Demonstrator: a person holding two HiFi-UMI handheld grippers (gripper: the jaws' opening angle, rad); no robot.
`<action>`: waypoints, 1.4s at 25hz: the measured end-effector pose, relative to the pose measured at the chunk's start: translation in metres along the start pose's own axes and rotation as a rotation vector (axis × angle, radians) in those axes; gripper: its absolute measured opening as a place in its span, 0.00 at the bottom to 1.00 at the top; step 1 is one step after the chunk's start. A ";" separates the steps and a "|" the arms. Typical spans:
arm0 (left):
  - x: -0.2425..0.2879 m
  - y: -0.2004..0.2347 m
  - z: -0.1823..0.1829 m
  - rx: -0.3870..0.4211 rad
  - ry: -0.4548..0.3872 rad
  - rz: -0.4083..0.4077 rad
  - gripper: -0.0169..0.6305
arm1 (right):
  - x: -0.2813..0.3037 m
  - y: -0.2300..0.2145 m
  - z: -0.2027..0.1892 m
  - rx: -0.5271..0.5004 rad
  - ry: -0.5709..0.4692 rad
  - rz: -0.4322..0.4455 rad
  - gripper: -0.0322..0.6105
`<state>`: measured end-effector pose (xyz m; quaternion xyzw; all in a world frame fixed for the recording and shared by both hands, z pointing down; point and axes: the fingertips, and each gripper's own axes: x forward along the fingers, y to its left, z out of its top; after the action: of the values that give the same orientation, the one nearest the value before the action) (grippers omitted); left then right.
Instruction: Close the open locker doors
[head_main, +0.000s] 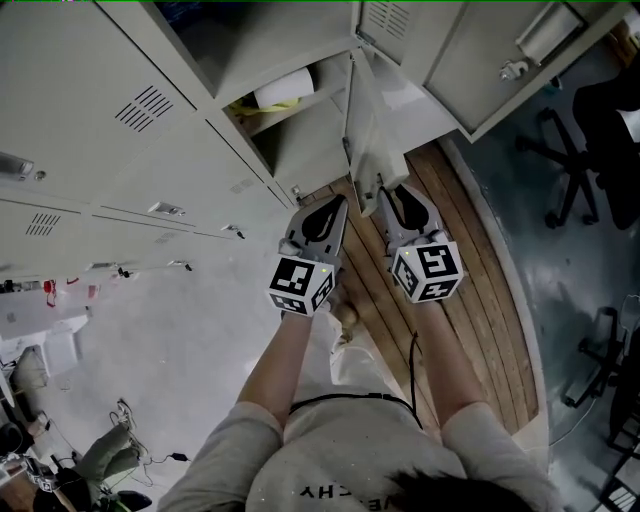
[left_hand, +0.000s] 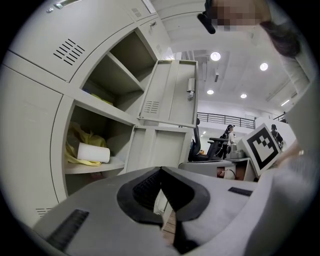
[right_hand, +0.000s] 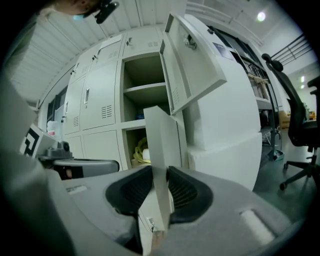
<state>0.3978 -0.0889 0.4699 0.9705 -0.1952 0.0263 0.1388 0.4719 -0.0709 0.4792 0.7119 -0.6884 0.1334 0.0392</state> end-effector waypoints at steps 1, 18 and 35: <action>-0.002 0.004 0.001 -0.002 -0.003 0.007 0.02 | 0.002 0.003 0.000 -0.004 0.001 0.003 0.20; -0.032 0.061 0.012 -0.011 -0.018 0.096 0.02 | 0.039 0.068 -0.001 -0.031 0.015 0.085 0.24; -0.057 0.120 0.028 -0.020 -0.040 0.176 0.02 | 0.087 0.118 0.004 -0.037 0.038 0.137 0.28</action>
<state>0.2991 -0.1818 0.4681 0.9484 -0.2829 0.0171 0.1420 0.3575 -0.1618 0.4819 0.6595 -0.7370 0.1365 0.0561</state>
